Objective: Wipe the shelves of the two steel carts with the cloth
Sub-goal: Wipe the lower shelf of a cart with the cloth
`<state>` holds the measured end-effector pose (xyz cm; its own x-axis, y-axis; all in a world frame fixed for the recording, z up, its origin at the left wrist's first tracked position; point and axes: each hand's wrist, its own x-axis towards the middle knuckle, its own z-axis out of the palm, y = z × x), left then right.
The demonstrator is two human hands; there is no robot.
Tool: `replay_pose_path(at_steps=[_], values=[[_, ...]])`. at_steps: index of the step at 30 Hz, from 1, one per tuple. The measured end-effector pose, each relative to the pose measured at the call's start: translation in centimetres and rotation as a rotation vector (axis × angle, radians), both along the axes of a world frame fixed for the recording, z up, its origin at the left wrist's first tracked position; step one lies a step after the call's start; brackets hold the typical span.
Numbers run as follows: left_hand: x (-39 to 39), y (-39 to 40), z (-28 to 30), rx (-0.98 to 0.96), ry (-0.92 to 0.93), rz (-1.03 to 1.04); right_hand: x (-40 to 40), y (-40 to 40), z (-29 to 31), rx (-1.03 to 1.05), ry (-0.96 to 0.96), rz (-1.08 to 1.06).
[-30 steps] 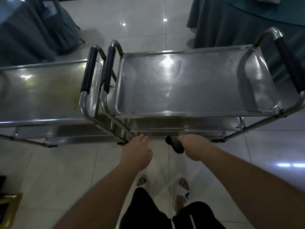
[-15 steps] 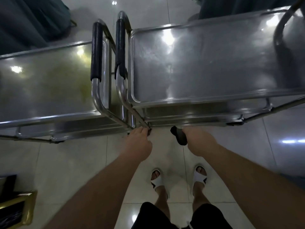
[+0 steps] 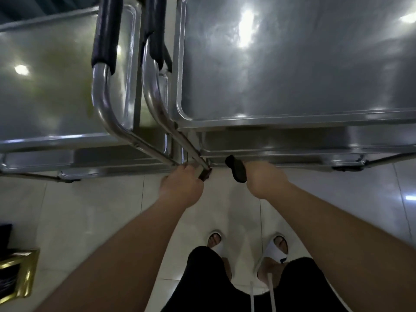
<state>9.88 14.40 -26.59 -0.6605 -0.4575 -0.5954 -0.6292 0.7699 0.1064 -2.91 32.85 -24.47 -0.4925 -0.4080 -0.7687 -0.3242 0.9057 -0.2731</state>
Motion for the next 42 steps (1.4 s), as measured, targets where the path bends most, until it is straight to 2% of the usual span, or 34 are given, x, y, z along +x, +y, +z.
replay_pose_path(at_steps=[4,8,11,15,19,22,24,28,33,37,40,42], values=[[-0.6,-1.9,-5.7,-0.042,0.057,0.049,-1.6,-2.1,-5.1,-0.06,0.002,0.059],[-2.5,-4.3,-11.0,-0.022,0.143,0.159,-3.6,-4.1,-9.8,-0.187,0.312,0.145],[-3.4,-5.3,-14.0,0.1,0.447,0.363,-6.0,-6.0,-12.3,-0.28,0.475,0.12],[-4.5,-6.5,-17.1,0.126,0.727,0.486,-9.3,-9.0,-15.1,-0.338,0.635,0.153],[-5.9,-6.5,-20.0,0.381,1.054,0.599,-11.1,-12.5,-18.5,-0.431,0.751,0.157],[-7.3,-5.5,-22.3,0.53,1.258,0.739,-11.0,-15.1,-21.3,-0.507,0.721,0.153],[-7.8,-5.3,-23.5,0.525,1.313,0.784,-10.5,-16.2,-23.3,-0.512,0.647,0.196],[-8.4,-5.8,-24.7,0.457,1.388,0.786,-9.6,-17.6,-26.0,-0.432,0.398,0.415],[-9.4,-5.4,-24.4,0.319,1.421,0.863,-8.0,-12.8,-27.7,-0.44,0.51,0.786],[-9.8,-5.4,-24.7,0.353,1.45,0.879,-9.8,-4.9,-28.8,-0.492,0.5,0.558],[-9.6,-5.7,-25.1,0.41,1.489,0.826,-14.8,1.6,-29.7,-0.309,0.667,0.353],[-9.6,-5.7,-25.2,0.394,1.504,0.821,-17.7,5.5,-29.8,-0.153,0.72,0.121]])
